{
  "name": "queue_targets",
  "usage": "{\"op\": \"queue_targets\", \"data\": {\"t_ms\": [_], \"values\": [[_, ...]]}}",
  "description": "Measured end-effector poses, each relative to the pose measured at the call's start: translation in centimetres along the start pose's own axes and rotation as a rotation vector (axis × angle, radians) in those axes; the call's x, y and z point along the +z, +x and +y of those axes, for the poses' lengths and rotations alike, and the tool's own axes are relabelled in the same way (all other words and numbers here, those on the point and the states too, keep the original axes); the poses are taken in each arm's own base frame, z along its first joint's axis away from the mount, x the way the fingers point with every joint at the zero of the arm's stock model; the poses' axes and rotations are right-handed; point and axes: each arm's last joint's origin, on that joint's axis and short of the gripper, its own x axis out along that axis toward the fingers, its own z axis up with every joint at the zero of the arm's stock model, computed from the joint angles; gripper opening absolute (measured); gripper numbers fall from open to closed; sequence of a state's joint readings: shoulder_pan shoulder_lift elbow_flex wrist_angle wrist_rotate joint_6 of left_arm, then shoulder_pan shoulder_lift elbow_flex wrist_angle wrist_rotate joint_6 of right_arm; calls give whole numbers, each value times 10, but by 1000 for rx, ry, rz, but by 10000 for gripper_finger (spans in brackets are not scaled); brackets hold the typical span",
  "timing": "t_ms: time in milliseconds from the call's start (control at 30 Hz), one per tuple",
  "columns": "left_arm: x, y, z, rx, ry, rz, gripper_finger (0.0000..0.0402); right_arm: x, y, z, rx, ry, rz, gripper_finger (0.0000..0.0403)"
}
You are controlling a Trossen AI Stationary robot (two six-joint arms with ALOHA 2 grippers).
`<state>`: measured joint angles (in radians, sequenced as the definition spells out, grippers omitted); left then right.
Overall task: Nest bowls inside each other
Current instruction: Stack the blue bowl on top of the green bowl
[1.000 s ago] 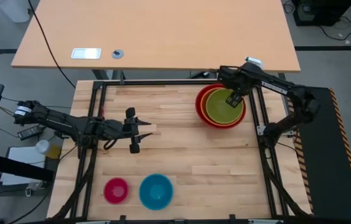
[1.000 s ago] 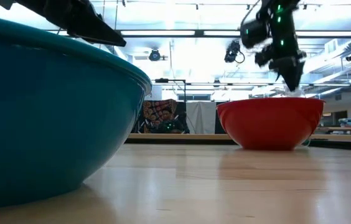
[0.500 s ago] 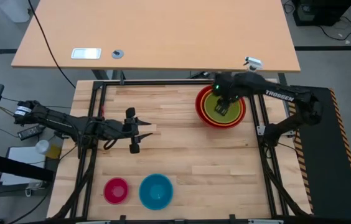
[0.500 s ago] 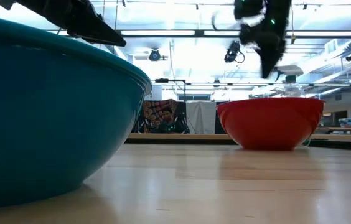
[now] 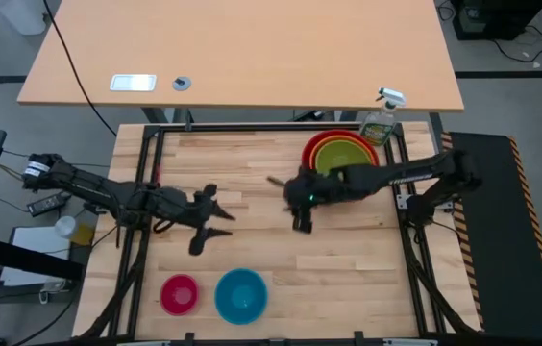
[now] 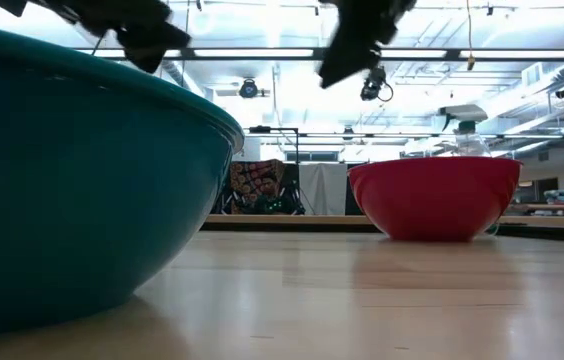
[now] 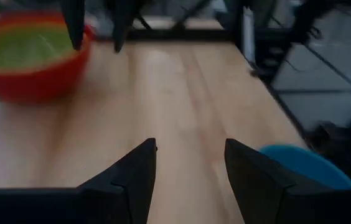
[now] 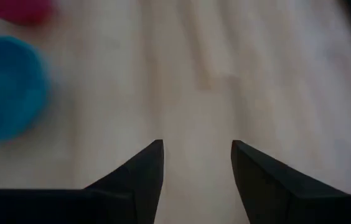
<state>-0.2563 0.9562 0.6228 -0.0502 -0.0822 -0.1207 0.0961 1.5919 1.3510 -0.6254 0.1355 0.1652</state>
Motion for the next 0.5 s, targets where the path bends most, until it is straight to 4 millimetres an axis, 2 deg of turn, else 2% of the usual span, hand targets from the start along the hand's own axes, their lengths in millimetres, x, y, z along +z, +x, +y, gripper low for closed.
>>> {"op": "queue_targets", "data": {"t_ms": [100,300,500], "values": [[-12,0,-13,-51,-12,110,192,1,20,26,76,-11,-34,193],[-20,-7,-40,-117,-50,148,192,1,56,71,129,-28,-4,193],[-28,-14,-58,-115,-128,199,192,4,74,102,77,-23,36,193]]}}
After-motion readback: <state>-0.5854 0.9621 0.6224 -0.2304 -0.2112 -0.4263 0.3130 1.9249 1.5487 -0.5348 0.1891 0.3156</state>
